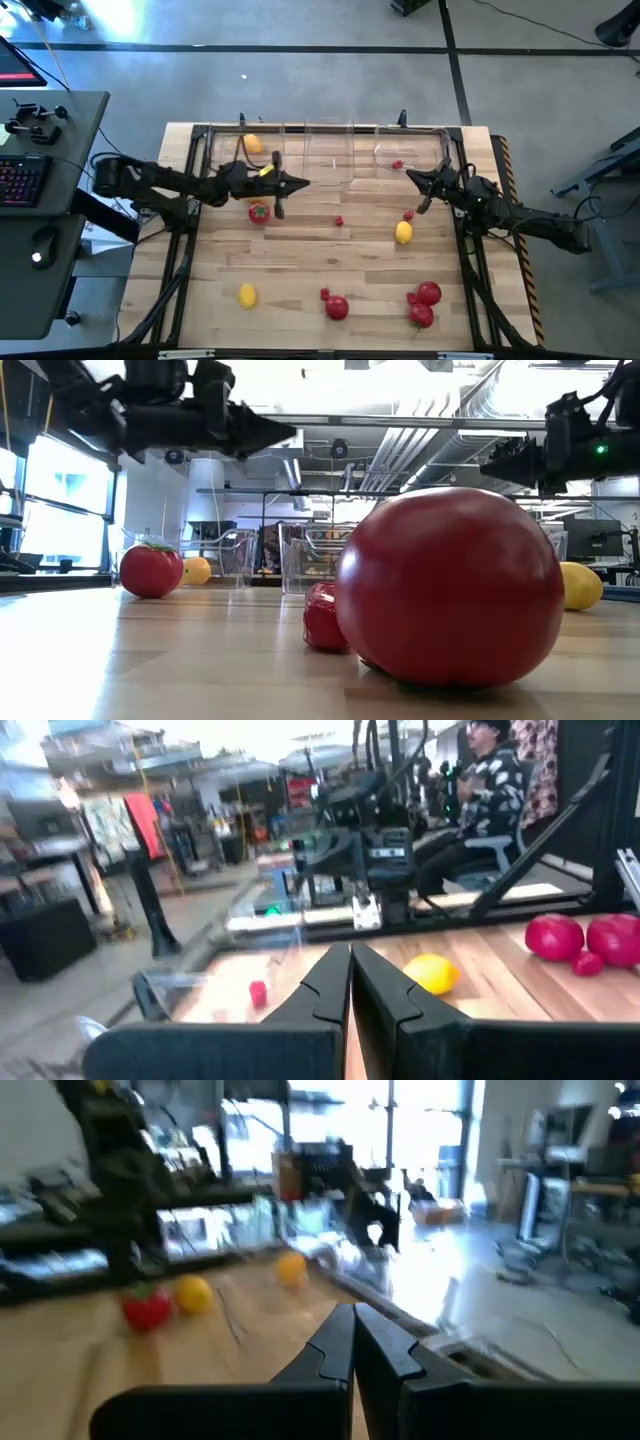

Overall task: Sort produce into baskets
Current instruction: Put the tomato into the middle transparent bin

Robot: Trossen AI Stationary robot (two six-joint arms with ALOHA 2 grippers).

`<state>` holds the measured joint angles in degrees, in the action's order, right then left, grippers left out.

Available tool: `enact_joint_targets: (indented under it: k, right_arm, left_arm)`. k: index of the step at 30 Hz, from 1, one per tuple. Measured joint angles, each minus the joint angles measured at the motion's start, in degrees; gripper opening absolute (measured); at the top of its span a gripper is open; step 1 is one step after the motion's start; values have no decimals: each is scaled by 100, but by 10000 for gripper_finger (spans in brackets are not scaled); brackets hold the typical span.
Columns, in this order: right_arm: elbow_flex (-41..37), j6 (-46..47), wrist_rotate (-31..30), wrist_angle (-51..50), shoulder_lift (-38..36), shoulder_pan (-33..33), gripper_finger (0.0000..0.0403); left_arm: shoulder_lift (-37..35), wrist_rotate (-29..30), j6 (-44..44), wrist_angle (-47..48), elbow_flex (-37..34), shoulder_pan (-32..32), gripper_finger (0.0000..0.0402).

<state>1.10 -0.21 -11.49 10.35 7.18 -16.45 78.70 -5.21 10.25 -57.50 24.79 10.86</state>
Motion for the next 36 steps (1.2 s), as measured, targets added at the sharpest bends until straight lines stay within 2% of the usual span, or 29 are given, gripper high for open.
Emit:
enact_joint_targets:
  k: [4,7,11,15,19,25,30,36]
  right_arm:
    - [100,192,57,467,-4,0,0]
    - [205,498,262,283,25,0,0]
    - [594,954,1035,-694,172,82,0]
    - [1257,1423,1176,-1995,505,457,4]
    - [1956,1702,1175,-3044,1054,1075,36]
    - [2668,2226,941,-4025,2218,2225,123]
    - [3054,3446,841,-4526,3260,3120,177]
    - [3603,4954,886,-4970,4402,4292,197]
  left_arm:
    - [-329,67,-35,33,-214,21,0]
    - [-448,73,-49,100,-274,21,0]
    - [-442,74,77,156,-320,25,0]
    - [-442,105,187,154,-320,72,0]
    - [-442,131,182,216,-320,156,0]
    - [-442,133,93,226,-316,226,0]
    - [-442,144,91,233,-316,226,0]
    - [-442,143,91,312,-316,226,0]
